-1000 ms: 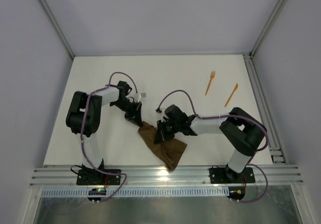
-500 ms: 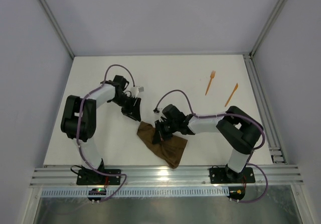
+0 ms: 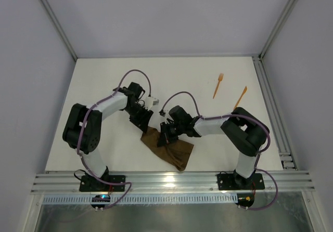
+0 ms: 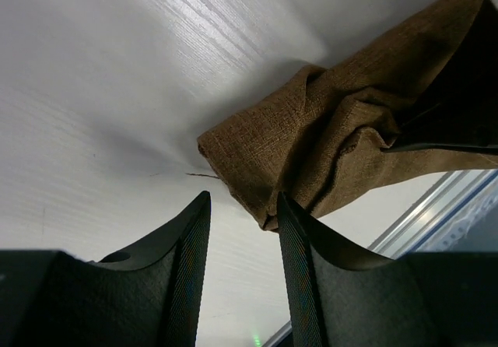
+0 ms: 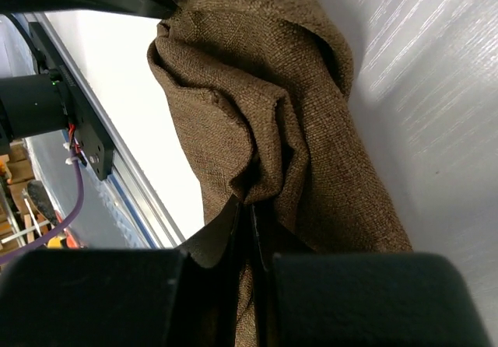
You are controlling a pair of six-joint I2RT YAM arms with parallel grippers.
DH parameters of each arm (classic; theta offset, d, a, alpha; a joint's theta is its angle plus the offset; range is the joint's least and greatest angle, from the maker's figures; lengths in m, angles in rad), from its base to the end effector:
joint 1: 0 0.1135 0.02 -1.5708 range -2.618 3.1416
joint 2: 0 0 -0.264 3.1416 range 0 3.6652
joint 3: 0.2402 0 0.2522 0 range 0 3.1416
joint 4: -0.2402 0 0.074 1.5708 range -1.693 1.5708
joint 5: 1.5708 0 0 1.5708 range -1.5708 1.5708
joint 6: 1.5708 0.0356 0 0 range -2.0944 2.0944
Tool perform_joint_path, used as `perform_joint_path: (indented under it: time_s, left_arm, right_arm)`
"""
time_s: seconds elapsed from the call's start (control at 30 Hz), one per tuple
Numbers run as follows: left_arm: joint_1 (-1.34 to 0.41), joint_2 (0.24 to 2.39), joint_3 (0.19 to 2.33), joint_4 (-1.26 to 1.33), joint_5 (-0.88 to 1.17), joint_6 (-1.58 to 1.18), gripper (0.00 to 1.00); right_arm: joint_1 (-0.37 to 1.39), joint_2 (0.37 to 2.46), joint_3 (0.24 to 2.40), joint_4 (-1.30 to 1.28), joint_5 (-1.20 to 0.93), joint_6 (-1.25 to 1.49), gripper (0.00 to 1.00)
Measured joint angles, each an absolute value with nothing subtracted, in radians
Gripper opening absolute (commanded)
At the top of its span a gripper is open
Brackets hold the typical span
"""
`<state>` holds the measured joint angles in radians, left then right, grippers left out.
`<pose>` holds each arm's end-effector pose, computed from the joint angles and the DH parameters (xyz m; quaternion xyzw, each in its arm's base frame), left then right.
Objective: Fold the napkin into a case and place the utensils inside
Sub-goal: Stuff the top corner of the smaller-rectangle-folded napkin into the folded napkin.
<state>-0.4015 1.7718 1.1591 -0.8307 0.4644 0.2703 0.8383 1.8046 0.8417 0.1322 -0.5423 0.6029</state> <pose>0.2893 -0.1401 0.1754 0.3340 0.9121 -0.2332 0.0468 0.2142 0.2657 0.1264 -0.2017 0.8807 0.4176 0.0971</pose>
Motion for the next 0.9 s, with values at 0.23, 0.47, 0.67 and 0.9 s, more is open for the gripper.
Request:
perform_joint_path:
  time_s: [0.23, 0.47, 0.67, 0.9]
  left_arm:
    - [-0.466, 1.754, 1.102, -0.762, 0.32, 0.27, 0.38]
    - [-0.469, 1.741, 1.092, -0.704, 0.265, 0.265, 0.41]
    - [-0.473, 1.702, 1.085, -0.661, 0.239, 0.239, 0.4]
    - [-0.474, 1.699, 1.085, -0.623, 0.232, 0.209, 0.14]
  right_arm:
    - [0.824, 1.81, 0.837, 0.167, -0.546, 0.633, 0.12]
    - [0.82, 1.81, 0.837, 0.179, -0.54, 0.651, 0.19]
    - [0.813, 1.81, 0.837, 0.184, -0.514, 0.677, 0.29]
    - [0.808, 1.806, 0.837, 0.202, -0.455, 0.712, 0.28]
